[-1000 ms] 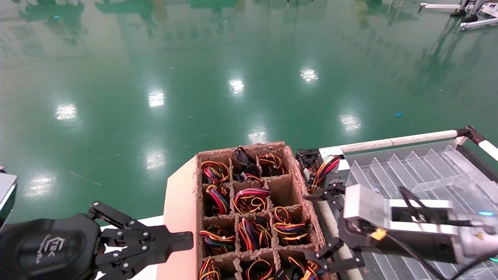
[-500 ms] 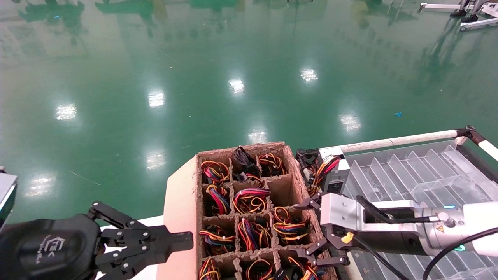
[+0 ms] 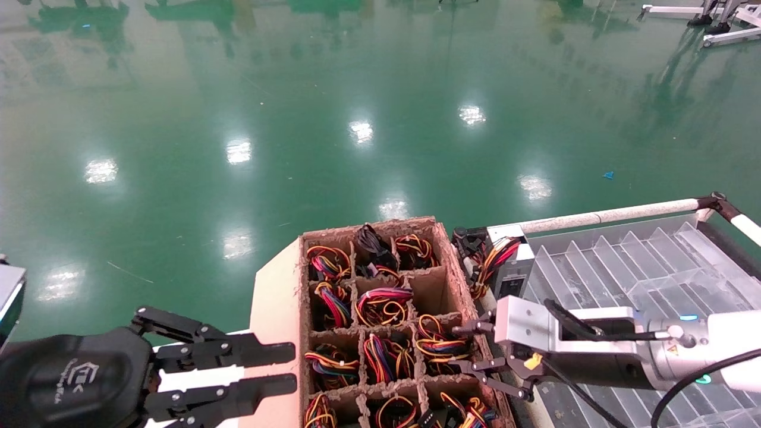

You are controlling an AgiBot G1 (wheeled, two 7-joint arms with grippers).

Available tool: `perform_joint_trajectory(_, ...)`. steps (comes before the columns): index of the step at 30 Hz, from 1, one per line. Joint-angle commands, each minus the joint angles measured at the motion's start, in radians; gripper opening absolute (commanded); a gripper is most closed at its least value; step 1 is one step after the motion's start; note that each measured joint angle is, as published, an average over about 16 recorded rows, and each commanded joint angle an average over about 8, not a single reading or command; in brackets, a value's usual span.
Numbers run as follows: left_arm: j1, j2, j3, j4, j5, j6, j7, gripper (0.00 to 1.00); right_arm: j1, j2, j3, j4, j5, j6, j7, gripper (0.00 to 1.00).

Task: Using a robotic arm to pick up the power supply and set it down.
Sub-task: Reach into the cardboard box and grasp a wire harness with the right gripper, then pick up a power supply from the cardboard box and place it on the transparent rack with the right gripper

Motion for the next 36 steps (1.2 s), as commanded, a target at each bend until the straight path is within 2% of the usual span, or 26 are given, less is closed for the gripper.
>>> perform_joint_trajectory(1, 0.000, 0.000, 0.000, 0.000, 0.000, 0.000, 0.000, 1.00, -0.002, -0.001, -0.003, -0.001, -0.006, 0.003, 0.002, 0.00)
perform_joint_trajectory(19, 0.000, 0.000, 0.000, 0.000, 0.000, 0.000, 0.000, 1.00, 0.003, 0.005, 0.008, -0.010, 0.021, -0.011, 0.002, 0.00)
perform_joint_trajectory(36, 0.000, 0.000, 0.001, 0.000, 0.000, 0.000, 0.000, 1.00, 0.061, 0.091, 0.125, -0.001, 0.214, -0.061, 0.020, 0.00)
